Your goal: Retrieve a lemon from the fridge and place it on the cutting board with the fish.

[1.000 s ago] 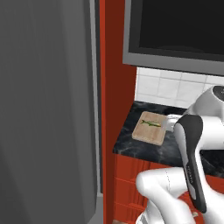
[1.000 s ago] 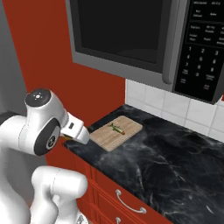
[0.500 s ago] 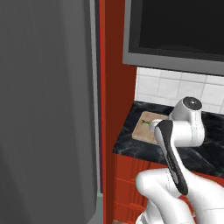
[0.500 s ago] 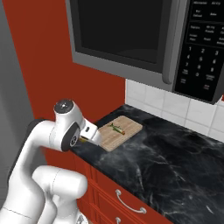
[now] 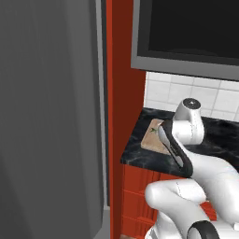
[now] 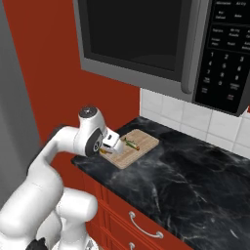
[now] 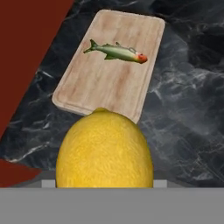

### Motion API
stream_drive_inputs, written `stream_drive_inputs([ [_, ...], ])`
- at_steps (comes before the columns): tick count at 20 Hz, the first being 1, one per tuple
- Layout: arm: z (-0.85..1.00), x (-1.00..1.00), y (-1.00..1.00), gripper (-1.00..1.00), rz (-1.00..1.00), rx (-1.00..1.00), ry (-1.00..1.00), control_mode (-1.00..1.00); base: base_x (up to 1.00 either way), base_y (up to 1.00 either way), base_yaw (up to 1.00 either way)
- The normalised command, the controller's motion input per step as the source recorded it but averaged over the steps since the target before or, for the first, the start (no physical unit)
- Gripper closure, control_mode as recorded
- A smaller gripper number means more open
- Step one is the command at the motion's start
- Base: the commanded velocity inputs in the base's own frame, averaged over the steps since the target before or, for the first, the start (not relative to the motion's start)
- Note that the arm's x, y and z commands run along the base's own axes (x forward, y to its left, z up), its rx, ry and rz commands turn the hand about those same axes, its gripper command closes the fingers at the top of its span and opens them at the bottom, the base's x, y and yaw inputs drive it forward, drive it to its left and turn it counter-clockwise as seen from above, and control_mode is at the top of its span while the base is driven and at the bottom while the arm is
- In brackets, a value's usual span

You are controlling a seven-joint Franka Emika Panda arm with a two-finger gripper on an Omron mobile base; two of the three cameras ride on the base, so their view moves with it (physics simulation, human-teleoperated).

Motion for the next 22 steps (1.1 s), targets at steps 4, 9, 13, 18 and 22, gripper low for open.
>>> stream_drive_inputs([
  [4, -0.25, 0.46, -0.05, 1.0, 0.0, -0.05, 0.2, -1.0, 0.0, 0.0, 0.0],
  [9, -0.34, 0.1, -0.06, 1.0, 0.0, 0.0, 0.02, -1.0, 0.0, 0.0, 0.0],
  [13, -0.27, 0.26, 0.0, 1.0, 0.0, 0.0, 0.08, -1.0, 0.0, 0.0, 0.0],
  [18, -0.32, 0.31, 0.0, 1.0, 0.0, 0.0, 0.05, -1.0, 0.0, 0.0, 0.0],
  [22, -0.18, 0.45, -0.1, 1.0, 0.0, 0.0, 0.04, -1.0, 0.0, 0.0, 0.0],
])
